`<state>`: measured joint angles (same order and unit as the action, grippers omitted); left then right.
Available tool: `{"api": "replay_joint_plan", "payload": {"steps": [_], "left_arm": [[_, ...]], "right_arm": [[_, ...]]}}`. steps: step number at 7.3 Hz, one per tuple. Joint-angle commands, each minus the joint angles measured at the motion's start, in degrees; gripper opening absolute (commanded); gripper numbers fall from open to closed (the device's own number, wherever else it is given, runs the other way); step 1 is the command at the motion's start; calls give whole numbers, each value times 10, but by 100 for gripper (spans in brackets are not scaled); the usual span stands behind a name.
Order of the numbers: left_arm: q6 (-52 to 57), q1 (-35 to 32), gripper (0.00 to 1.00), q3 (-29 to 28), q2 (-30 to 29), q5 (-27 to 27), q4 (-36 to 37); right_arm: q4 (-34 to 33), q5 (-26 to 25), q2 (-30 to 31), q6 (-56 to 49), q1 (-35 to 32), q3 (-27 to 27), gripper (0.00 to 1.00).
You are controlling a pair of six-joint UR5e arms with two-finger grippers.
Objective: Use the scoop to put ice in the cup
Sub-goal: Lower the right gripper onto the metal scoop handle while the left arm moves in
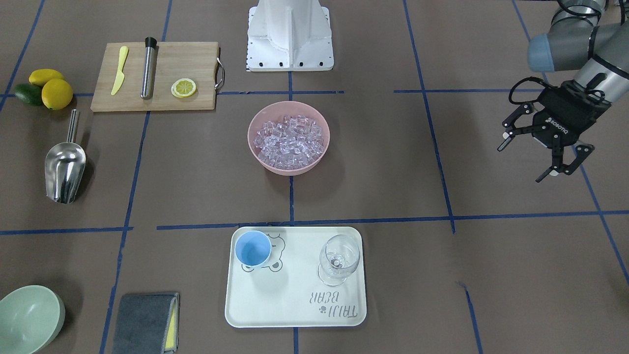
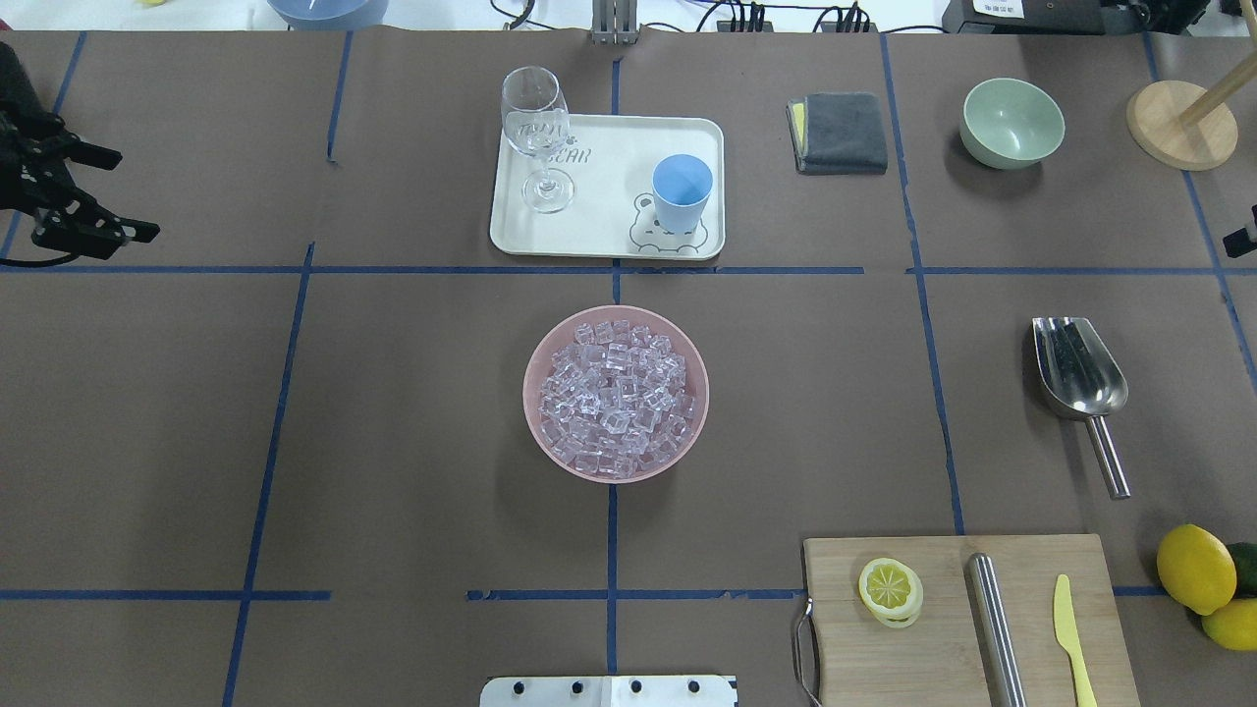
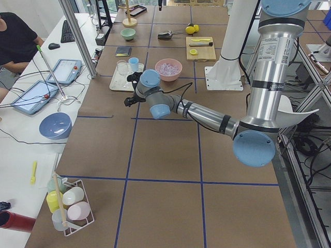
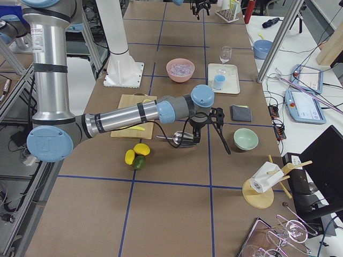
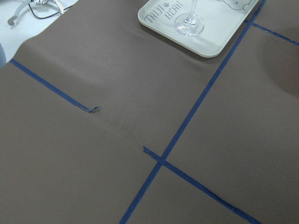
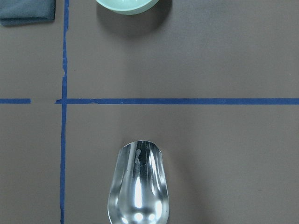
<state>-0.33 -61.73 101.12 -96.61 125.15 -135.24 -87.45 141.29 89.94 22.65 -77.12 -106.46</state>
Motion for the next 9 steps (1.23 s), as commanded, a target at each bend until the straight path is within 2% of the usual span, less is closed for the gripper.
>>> {"api": "replay_joint_plan", "payload": {"steps": [1,3,4,5,6,9], "left_arm": [[-12,40,100,2,-24,-10,-3],[-30,61,100,7,-26,-10,-3],[-31,65,100,7,-31,-9,-4],[-32,71,100,7,-36,-8,-5],[-32,72,100,7,-38,-9,-6],[-33,86,100,2,-52,-12,-6]], "right_arm": [[0,-25,6,57,43,-31,100],[3,-77,8,158,104,-44,100],[57,-105,18,219,141,-46,100],[156,-137,79,272,193,-45,100],[190,-165,95,308,226,-46,100],[192,-162,127,310,258,-45,100]]}}
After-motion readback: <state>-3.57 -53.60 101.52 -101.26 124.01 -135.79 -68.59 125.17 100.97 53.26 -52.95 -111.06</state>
